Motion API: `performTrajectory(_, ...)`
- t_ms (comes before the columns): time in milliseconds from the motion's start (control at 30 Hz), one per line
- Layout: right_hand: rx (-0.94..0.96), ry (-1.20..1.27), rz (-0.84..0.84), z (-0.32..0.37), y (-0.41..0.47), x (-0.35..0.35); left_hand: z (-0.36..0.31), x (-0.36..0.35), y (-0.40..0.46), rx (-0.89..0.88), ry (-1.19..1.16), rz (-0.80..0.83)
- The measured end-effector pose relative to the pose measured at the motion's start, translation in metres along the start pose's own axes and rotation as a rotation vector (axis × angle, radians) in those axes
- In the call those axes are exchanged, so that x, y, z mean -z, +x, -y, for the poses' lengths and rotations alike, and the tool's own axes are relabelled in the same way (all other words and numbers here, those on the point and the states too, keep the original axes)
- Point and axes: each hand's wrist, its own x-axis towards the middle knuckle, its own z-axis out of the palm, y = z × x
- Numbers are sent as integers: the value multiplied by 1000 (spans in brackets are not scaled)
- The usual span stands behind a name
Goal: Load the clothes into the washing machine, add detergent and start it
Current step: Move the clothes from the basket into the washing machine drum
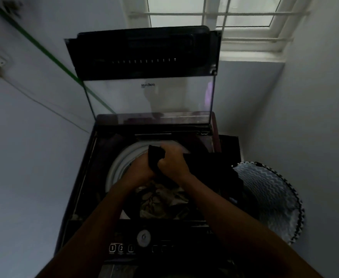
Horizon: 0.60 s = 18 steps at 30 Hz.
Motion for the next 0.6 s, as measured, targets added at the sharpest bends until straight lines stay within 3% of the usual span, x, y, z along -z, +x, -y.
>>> performTrajectory(100, -123, -105, 214, -15, -2, -8, 14, -4, 6, 19, 21, 32)
performTrajectory(300, -291, -255, 390, -45, -1, 10, 12, -30, 21, -92, 78, 53)
performTrajectory(400, -317, -316, 506, -49, -1, 36, 1, -42, 23, -194, 276, 60)
performTrajectory(500, -319, -242, 257, -55, -2, 67, -18, -57, 26, -316, 511, 32)
performTrajectory(600, -365, -216, -47, -73, -5, 96, -43, -71, 30, -391, 382, 65)
